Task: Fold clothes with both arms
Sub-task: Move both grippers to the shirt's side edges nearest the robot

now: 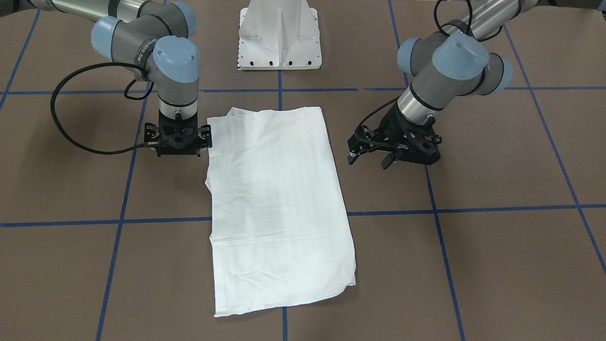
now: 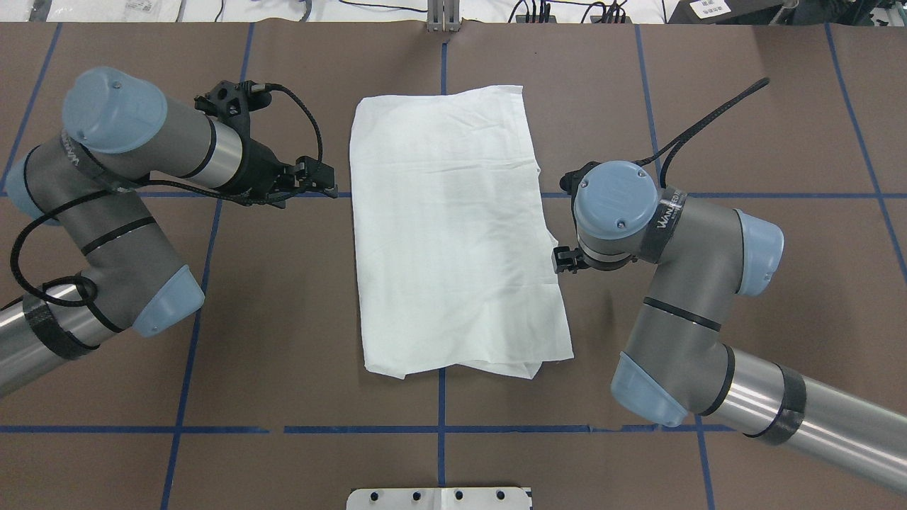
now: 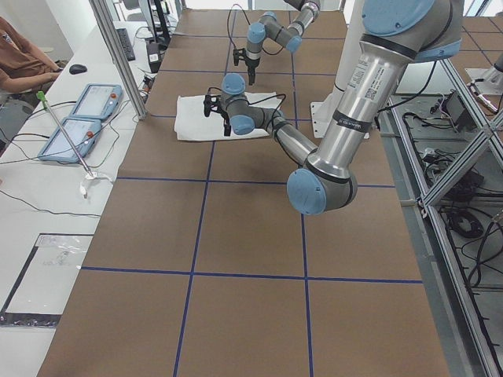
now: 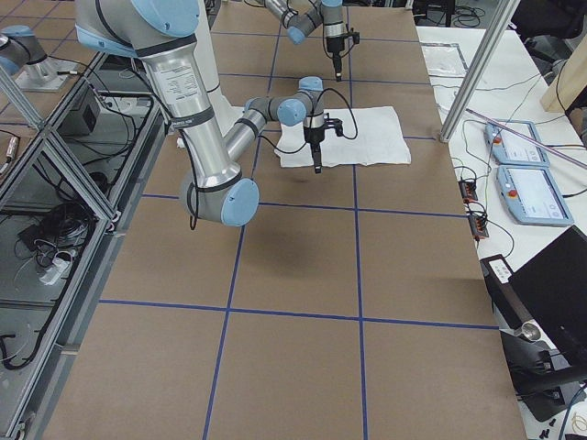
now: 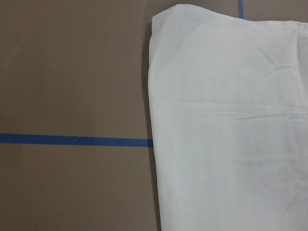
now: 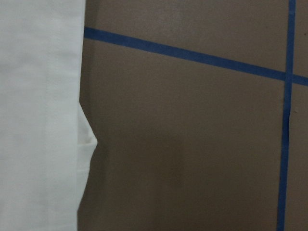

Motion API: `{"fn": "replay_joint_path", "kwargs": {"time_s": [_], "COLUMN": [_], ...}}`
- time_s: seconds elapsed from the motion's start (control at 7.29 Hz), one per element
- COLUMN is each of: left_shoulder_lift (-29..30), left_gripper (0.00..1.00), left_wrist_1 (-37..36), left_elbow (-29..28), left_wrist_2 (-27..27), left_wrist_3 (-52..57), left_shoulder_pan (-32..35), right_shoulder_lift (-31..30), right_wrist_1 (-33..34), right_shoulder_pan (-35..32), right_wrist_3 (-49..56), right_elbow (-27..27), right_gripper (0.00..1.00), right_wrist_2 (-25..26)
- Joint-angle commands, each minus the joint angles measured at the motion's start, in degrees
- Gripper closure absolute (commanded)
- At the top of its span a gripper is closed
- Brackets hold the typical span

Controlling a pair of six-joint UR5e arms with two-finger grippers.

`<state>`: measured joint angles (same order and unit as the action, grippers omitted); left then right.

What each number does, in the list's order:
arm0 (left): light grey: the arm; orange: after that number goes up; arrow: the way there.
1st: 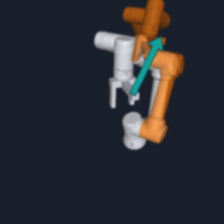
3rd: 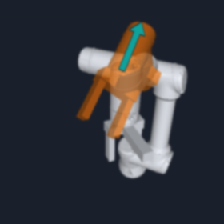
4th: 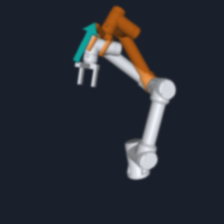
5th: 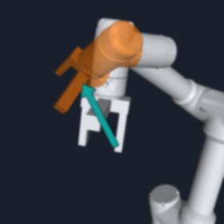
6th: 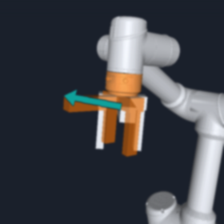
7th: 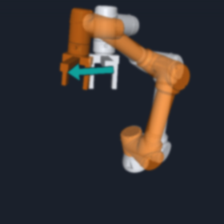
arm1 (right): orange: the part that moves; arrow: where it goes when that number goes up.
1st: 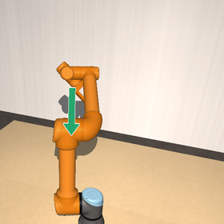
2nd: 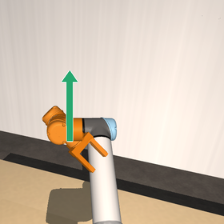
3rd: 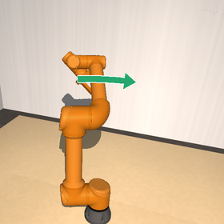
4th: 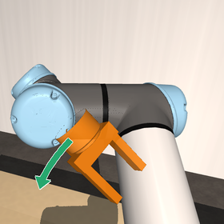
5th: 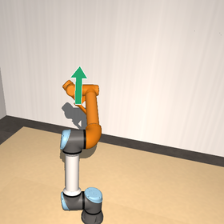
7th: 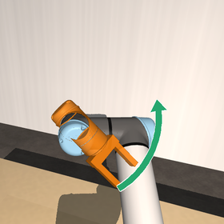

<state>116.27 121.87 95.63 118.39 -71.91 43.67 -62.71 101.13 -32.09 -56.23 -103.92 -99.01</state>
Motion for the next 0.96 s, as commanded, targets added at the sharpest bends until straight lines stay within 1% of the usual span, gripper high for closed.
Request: {"fn": "replay_joint_path", "kwargs": {"time_s": [0.0, 0.14, 0.27, 0.41, 0.55, 0.69, 0.82], "left_shoulder_lift": [0.45, 0.36, 0.1, -0.34, -0.86, -0.44, -0.43], "left_gripper": [0.0, 0.0, 0.0, 0.0, 0.0, 0.0, 0.0], "left_wrist_1": [-0.14, -0.23, -0.23, -0.92, -3.45, -6.53, -9.08], "left_elbow": [0.26, 0.61, 1.48, 3.84, 5.17, 5.88, 6.93], "left_wrist_2": [0.09, -0.17, -0.7, -4.1, -7.96, -8.35, -10.18], "left_wrist_3": [-5.04, -8.91, -15.65, -19.98, -24.47, -29.21, -32.48], "left_shoulder_pan": [-1.82, -5.14, -6.74, -10.85, -14.63, -17.1, -18.7], "right_shoulder_lift": [-0.13, -0.48, -0.48, -0.48, -0.48, -0.83, -1.09], "right_wrist_1": [-0.23, -0.31, -0.31, -0.4, -1.01, -4.5, -4.79], "right_shoulder_pan": [-0.6, -1.13, -1.39, -1.4, -1.4, -1.57, -2.09], "right_wrist_3": [-0.63, -0.64, -0.98, -3.25, -5.27, -5.47, -5.47], "right_elbow": [-5.21, -7.42, -8.83, -9.72, -10.6, -10.78, -10.87], "right_gripper": [0.0, 0.0, 0.0, 0.0, 0.0, 0.0, 0.0], "right_wrist_2": [-2.67, -5.55, -6.19, -6.37, -6.46, -7.07, -8.99]}}
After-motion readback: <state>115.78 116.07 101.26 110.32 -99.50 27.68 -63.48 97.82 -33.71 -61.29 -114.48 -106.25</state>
